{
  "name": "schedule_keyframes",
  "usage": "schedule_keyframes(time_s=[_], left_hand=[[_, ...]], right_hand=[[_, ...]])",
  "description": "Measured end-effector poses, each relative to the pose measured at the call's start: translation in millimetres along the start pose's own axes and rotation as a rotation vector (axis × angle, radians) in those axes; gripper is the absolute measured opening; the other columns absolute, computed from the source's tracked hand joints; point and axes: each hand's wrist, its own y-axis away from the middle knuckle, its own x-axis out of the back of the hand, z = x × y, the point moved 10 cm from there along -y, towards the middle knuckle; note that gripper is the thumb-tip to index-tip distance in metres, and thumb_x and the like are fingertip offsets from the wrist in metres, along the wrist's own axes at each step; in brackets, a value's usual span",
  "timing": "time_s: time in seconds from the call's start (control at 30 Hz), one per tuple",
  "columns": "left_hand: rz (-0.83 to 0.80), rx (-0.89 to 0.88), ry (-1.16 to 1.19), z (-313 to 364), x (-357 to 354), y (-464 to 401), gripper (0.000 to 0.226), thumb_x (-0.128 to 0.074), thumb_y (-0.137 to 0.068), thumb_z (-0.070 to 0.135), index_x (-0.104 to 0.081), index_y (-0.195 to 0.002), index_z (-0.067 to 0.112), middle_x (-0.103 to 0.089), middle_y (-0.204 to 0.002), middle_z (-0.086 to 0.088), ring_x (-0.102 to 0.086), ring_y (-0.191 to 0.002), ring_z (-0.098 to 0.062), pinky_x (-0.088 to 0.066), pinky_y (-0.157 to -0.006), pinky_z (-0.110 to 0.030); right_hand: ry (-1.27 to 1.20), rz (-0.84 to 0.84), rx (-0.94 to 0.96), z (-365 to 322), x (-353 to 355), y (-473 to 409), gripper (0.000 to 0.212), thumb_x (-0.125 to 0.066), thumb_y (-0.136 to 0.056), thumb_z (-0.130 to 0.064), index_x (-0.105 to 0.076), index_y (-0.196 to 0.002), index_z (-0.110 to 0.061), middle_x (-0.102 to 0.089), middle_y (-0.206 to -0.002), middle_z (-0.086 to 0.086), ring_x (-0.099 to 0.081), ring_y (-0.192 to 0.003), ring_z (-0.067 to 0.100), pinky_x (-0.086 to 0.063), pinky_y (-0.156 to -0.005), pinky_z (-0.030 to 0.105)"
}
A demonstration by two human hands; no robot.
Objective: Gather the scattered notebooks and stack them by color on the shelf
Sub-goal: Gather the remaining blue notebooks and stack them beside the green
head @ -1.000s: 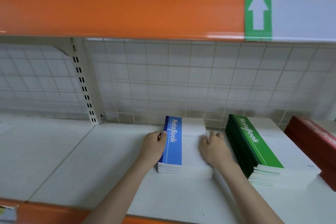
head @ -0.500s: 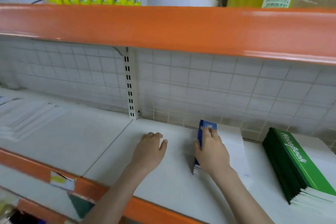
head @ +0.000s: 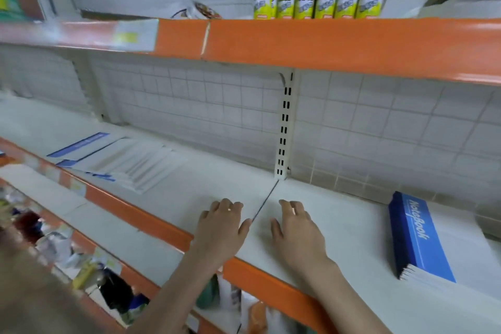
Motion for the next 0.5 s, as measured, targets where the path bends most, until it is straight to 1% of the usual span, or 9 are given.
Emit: schedule_keyframes(time_s=[0.17, 0.3, 0.5], left_hand=[[-0.008, 0.063, -0.023, -84, 13, 14, 0.047, -0.031, -0.099, 0.046, -0.038, -0.139, 0.023, -0.043, -0.136, 0.0, -0.039, -0.125, -0.02, -0.039, -0.1, -0.036], [0.031, 0.108, -0.012, -150, 29, 28, 0.046, -0.034, -0.099, 0.044, -0.039, -0.138, 0.022, -0.045, -0.134, -0.001, -0.04, -0.124, -0.02, -0.041, -0.097, -0.035], [0.044, 0.186, -0.019, -233, 40, 50, 0.047, -0.035, -0.098, 0.044, -0.038, -0.139, 0.022, -0.044, -0.137, -0.001, -0.041, -0.127, -0.021, -0.038, -0.099, -0.037]], right_hand=[[0.007, -0.024, 0.087, -83, -33, -16, 0.046, -0.036, -0.098, -0.038, -0.035, -0.14, -0.018, -0.037, -0.14, 0.003, -0.044, -0.124, 0.023, -0.036, -0.1, 0.029], [-0.023, -0.06, 0.154, -151, -63, -25, 0.05, -0.036, -0.098, -0.04, -0.032, -0.143, -0.018, -0.032, -0.146, 0.003, -0.042, -0.128, 0.023, -0.035, -0.104, 0.03], [-0.061, -0.105, 0.245, -234, -98, -30, 0.049, -0.035, -0.099, -0.04, -0.032, -0.143, -0.02, -0.031, -0.147, 0.002, -0.042, -0.128, 0.023, -0.034, -0.104, 0.031]])
